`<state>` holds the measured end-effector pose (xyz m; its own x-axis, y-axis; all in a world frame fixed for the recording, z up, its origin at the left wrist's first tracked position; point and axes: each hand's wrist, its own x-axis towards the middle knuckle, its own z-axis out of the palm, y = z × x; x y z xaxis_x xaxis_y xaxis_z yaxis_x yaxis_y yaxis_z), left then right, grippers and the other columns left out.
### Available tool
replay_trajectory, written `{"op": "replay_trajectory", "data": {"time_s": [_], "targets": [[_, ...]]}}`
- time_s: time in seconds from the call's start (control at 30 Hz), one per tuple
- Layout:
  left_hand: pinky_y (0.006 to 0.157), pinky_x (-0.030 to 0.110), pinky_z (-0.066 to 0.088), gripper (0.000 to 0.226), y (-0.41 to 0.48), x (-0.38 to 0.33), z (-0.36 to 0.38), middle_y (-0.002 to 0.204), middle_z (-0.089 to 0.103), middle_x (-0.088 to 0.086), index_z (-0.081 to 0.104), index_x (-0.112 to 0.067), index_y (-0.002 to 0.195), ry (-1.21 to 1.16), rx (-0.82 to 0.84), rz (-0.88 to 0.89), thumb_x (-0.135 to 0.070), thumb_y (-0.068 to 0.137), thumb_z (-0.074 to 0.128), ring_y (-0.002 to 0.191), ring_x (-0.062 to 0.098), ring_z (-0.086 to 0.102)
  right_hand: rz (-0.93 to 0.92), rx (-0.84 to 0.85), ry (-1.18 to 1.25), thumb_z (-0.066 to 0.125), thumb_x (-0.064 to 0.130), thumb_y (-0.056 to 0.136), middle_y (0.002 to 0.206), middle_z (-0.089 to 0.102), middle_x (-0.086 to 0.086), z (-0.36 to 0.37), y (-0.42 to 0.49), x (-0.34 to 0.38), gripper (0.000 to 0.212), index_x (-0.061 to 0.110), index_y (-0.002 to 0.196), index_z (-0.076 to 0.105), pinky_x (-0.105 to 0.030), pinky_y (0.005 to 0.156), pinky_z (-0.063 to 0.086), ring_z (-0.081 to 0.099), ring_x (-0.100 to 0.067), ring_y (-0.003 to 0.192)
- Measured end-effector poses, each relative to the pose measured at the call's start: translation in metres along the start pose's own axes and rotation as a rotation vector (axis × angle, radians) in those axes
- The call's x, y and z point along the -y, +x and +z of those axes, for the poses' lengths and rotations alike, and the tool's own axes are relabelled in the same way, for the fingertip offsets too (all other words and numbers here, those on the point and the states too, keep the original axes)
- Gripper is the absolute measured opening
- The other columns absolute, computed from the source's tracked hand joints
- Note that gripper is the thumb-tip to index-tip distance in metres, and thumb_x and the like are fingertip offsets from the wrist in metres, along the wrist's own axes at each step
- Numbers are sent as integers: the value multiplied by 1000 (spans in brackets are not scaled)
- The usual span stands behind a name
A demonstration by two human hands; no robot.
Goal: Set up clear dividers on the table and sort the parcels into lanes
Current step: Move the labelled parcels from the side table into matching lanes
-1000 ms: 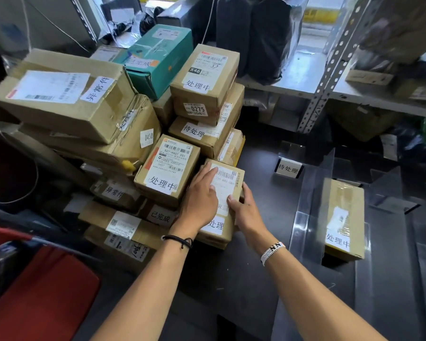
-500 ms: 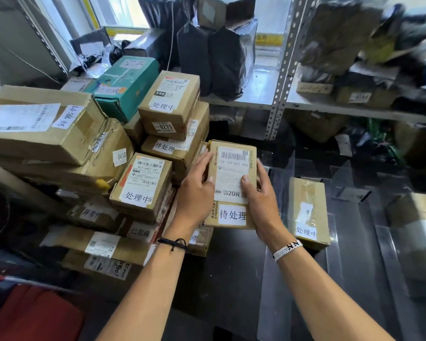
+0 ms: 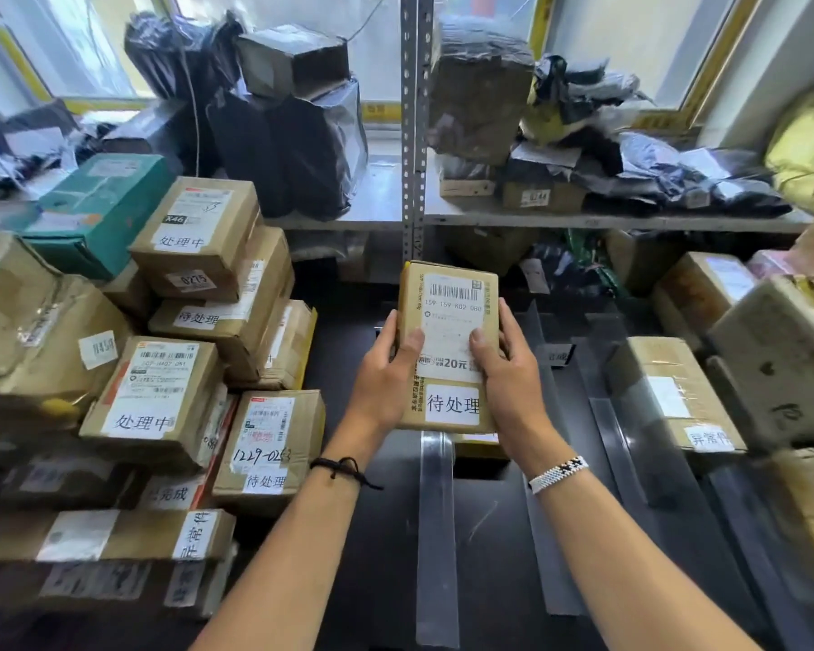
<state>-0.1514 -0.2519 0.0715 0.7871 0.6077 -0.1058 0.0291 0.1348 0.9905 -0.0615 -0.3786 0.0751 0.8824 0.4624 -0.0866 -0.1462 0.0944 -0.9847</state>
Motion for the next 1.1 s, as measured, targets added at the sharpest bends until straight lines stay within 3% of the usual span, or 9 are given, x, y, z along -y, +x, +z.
{"op": "replay_trajectory", "data": {"time_s": [0.13,0.27,0.37,0.53,0.7,0.77,0.9,1.03,1.1], "targets": [[74,26,62,57,2,5,18,118,78,-6,40,-28,158,-37,39,17,-40,106,58,102,18,78,-5,-17,-34,61,29,106,118,75,14,-18,0,6,60,44,158,35,-39,74,65,77,-20,103],[76,28,63,45,4,12,13,119,78,0,51,-24,151,-106,11,18,-38,108,54,105,24,77,45,-8,-103,59,39,106,139,64,9,-23,0,3,59,43,159,35,-43,91,63,72,-15,114],[74,23,61,48,13,20,-15,112,80,-5,47,-21,155,-127,-96,-14,-34,109,52,102,17,78,100,15,-231,52,48,107,154,48,17,-28,-1,-6,55,40,159,38,-43,117,43,50,-9,138],[67,29,61,63,26,50,-71,108,78,-4,28,-23,165,50,-190,-186,-37,109,53,86,16,79,152,106,-681,50,34,108,169,33,3,-32,-5,-39,58,25,162,34,-41,126,27,29,-18,156],[66,28,61,65,40,97,-68,105,75,-6,28,-23,164,204,-150,-321,-40,107,54,83,14,76,156,220,-1087,51,30,105,153,52,0,-28,-6,-76,45,23,148,44,-55,110,41,45,-33,142],[77,33,64,65,47,114,-61,109,76,-5,30,-22,164,216,-126,-362,-42,107,55,87,15,77,155,237,-1180,52,30,105,152,52,0,-24,-4,-87,46,24,149,41,-54,108,42,47,-33,140],[57,15,54,63,65,136,-51,87,70,-25,33,-21,162,188,-130,-375,-39,107,56,70,-5,73,153,253,-1217,48,26,106,169,30,8,-11,-4,-100,66,28,165,19,-53,115,33,34,-26,150],[51,11,50,49,80,151,-41,99,74,-14,49,-19,153,225,-107,-365,-42,110,46,71,-7,73,117,212,-1171,44,5,96,153,52,5,-4,-5,-107,76,30,164,19,-45,103,47,54,-25,129],[50,10,49,42,85,157,-36,105,76,-8,56,-22,144,253,-117,-362,-43,111,40,71,-6,73,134,195,-1142,44,3,97,153,52,5,-7,-8,-109,79,29,166,14,-39,106,46,54,-22,131]]}}
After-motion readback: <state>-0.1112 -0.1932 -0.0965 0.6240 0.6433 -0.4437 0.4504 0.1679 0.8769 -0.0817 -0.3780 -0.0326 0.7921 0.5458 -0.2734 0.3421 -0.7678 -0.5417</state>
